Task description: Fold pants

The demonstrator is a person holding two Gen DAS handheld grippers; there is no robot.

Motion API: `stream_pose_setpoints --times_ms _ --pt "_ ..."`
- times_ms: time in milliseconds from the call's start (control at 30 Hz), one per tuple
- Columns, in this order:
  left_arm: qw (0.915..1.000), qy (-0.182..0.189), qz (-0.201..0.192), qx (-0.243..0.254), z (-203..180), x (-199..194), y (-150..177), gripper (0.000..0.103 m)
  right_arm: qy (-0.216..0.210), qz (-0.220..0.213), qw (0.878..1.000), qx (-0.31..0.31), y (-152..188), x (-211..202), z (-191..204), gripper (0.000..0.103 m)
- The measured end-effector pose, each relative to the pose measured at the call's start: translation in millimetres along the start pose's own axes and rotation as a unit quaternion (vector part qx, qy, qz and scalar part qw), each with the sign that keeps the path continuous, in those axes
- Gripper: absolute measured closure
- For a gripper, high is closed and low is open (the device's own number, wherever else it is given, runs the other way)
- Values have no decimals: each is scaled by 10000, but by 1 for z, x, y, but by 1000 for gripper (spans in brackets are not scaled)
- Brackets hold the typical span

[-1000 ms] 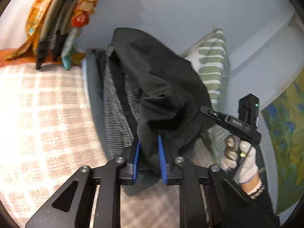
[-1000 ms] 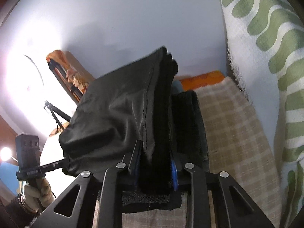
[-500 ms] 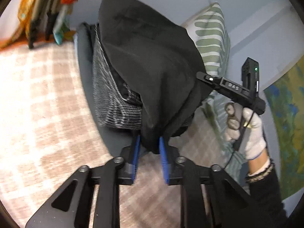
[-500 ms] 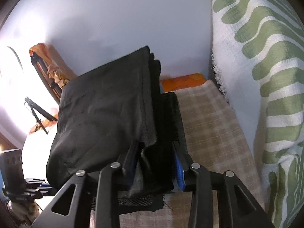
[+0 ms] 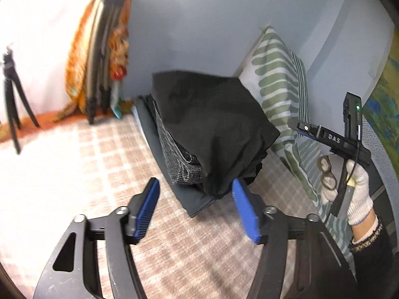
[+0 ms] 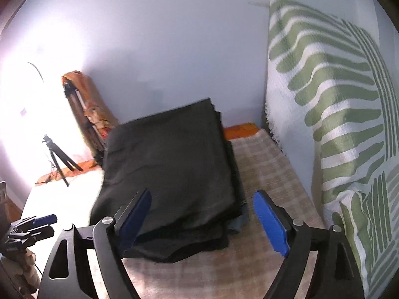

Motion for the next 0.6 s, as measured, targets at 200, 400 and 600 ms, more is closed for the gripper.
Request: stream_pose_setpoints --times_ms 200,400,600 --pt "9988 -311 -377 75 12 -52 5 31 -98 -296 9995 -26 7 -37 46 7" --pt "9965 -484 -681 72 17 -93 14 26 -147 -555 9978 -337 22 -71 101 0" --pt "9926 -644 -1005 232 17 -140 29 21 -230 -620 9964 -529 48 -92 152 0"
Point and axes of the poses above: each gripper's, at about its wrist camera, not at the fingertips, and x roughly the way its jaws point, z to its left, y to its underside, the point moved 7 cm from there along x, roughly the way its jaws point, and after that the axes turned 7 degrees about -y, right-handed, at the moved point
